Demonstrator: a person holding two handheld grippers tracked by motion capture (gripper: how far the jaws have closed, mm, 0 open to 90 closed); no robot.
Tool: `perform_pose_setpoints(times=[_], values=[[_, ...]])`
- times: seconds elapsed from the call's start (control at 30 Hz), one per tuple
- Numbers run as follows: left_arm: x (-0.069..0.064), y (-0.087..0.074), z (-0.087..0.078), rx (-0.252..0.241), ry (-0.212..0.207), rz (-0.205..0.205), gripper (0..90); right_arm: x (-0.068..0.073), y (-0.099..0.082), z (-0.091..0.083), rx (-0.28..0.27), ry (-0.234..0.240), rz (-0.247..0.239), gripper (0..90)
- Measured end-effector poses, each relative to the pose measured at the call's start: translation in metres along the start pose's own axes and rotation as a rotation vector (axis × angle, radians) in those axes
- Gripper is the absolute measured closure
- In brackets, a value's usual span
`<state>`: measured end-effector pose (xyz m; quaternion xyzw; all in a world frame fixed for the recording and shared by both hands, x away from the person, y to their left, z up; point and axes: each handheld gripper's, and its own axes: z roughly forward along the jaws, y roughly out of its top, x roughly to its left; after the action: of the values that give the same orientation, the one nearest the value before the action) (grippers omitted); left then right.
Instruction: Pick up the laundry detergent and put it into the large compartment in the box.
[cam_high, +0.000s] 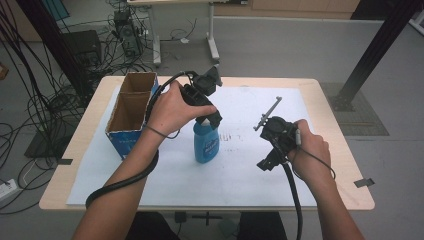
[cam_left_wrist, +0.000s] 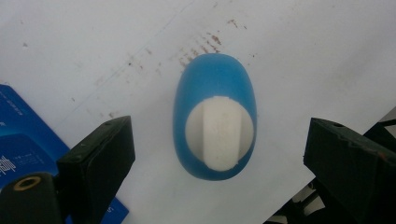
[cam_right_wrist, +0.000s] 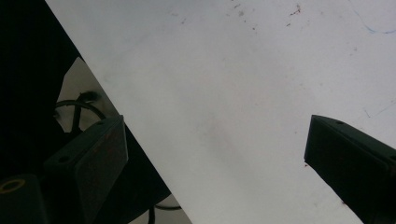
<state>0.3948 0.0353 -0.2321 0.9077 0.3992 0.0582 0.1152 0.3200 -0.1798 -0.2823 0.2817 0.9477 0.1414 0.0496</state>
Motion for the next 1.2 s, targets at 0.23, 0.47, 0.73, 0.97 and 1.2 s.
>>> perform_pose_setpoints(times=[0.23, 0.47, 0.73, 0.97, 1.2], values=[[-0.002, 0.0, 0.01, 0.006, -0.001, 0.005, 9.0, -0.001, -0.001, 0.001, 0.002, -0.004, 0.012, 5.6], [-0.003, -0.002, 0.018, 0.014, -0.004, 0.009, 9.1, -0.001, -0.001, 0.002, 0.001, -0.004, 0.009, 5.6], [-0.005, -0.004, 0.026, 0.016, -0.003, 0.005, 9.0, 0.0, -0.001, 0.002, 0.01, 0.001, 0.012, 5.6], [-0.004, -0.006, 0.035, 0.018, 0.023, -0.003, 9.0, 0.001, 0.0, 0.003, 0.011, 0.002, 0.008, 5.6], [-0.004, -0.007, 0.043, 0.015, 0.018, -0.009, 8.9, 0.001, 0.0, 0.004, 0.012, 0.004, 0.008, 5.6]])
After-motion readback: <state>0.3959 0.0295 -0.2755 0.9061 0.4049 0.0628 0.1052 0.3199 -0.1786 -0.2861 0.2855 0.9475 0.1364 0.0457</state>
